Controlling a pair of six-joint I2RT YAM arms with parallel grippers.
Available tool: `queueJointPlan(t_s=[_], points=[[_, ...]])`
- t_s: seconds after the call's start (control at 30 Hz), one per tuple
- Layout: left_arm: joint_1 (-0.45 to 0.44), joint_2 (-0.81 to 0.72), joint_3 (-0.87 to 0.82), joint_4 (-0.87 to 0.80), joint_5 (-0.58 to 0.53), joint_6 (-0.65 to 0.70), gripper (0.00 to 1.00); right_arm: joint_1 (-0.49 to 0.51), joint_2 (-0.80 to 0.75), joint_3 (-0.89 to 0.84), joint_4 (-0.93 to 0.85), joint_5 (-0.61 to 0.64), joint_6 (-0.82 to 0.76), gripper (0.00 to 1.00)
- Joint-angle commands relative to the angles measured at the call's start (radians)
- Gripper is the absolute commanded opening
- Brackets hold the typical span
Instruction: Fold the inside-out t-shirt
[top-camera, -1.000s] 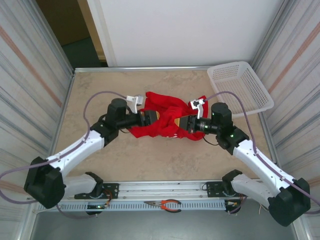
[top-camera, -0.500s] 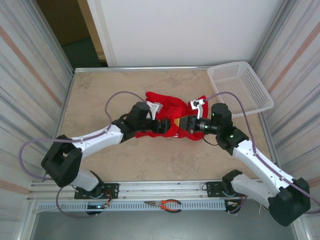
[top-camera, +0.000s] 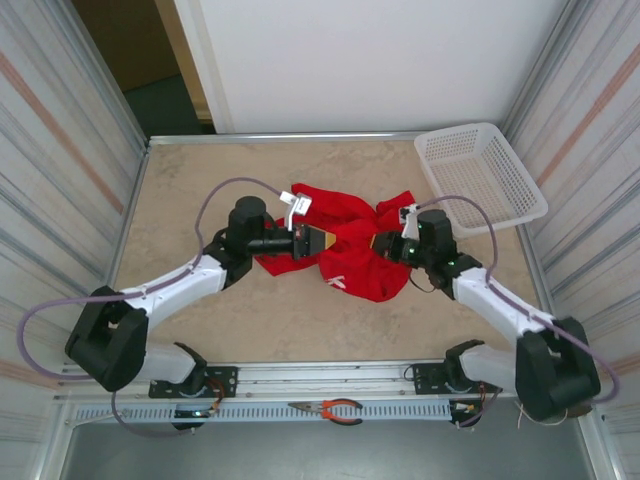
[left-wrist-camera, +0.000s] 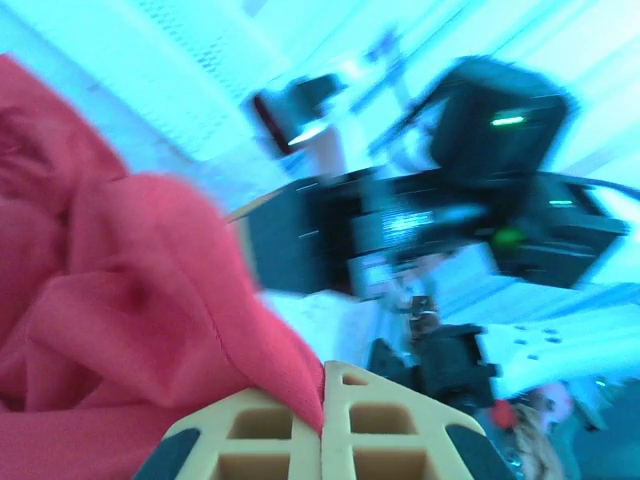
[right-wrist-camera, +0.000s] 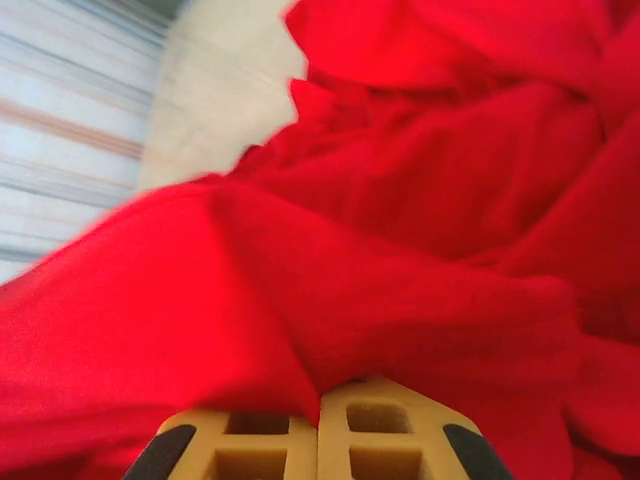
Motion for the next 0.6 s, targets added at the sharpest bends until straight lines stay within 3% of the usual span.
queueJointPlan(t_s=[0.0,0.07,0.13,0.23,0.4,0.57], points=[[0.005,-0.035,0.018,0.14,0.186,-0.068,0.0,0.022,0.078,0.077,-0.028,0.057,0.016,0.29],[0.01,-0.035,0.027,0.147,0.192,-0.072,0.0,0.057,0.073,0.133,-0.109,0.099,-0.015,0.45],[0.02,-0.031,0.028,0.153,0.196,-0.075,0.0,0.097,0.015,0.167,-0.21,0.177,-0.046,0.51],[0.038,-0.022,0.024,0.175,0.196,-0.096,0.0,0.136,-0.108,0.181,-0.344,0.297,-0.059,0.54],[0.059,-0.015,0.011,0.21,0.197,-0.117,0.0,0.204,-0.313,0.164,-0.415,0.352,-0.075,0.63],[0.068,-0.015,0.023,0.191,0.203,-0.112,0.0,0.296,-0.326,0.17,-0.353,0.352,-0.144,0.67]])
